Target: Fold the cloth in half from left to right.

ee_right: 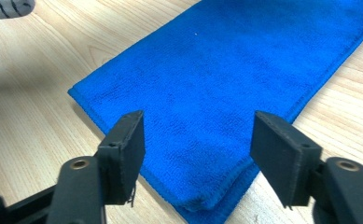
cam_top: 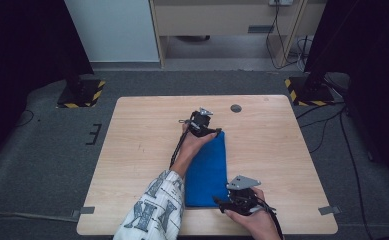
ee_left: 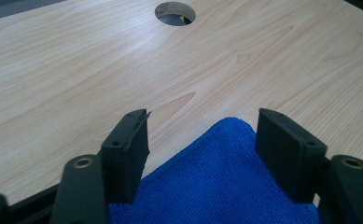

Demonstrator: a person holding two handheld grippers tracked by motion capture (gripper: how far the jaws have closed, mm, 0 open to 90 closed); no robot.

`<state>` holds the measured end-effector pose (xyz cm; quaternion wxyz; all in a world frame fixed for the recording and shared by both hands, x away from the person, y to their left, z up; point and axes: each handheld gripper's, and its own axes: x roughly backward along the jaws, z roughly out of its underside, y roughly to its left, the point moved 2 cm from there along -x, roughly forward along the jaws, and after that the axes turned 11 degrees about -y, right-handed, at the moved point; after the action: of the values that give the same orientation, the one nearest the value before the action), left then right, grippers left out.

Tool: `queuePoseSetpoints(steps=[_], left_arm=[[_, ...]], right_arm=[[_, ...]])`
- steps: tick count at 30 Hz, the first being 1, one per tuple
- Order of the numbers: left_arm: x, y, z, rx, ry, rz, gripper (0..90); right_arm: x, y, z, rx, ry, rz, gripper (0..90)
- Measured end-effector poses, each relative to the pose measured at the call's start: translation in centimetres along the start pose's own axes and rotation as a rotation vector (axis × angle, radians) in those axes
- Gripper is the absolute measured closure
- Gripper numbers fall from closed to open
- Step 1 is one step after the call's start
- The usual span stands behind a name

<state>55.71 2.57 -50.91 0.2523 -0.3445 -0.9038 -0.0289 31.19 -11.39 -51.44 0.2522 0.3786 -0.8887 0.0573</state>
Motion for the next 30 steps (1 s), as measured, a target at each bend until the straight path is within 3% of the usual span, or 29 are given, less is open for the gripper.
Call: queuePoseSetpoints(steps=[8, 19, 26, 30], left_arm=[[0.1, -0.3, 0.0, -0.012, 0.010, 0.011, 25.2], [0.6, -0.9, -0.2, -0.055, 0.032, 0.023, 20.6], [1.4, -0.9, -0.2, -0.064, 0.039, 0.022, 17.0], [2.3, -0.6, 0.0, -0.047, 0.032, 0.017, 14.0]], right_arm=[[-0.3, -0.5, 0.2, -0.014, 0.009, 0.011, 24.8], [-0.6, -1.0, 0.3, -0.013, 0.007, 0.017, 17.2], [-0.7, -1.6, 0.2, -0.014, -0.007, 0.025, 14.3], [-1.1, -2.3, 0.0, -0.006, -0.020, 0.038, 12.6]])
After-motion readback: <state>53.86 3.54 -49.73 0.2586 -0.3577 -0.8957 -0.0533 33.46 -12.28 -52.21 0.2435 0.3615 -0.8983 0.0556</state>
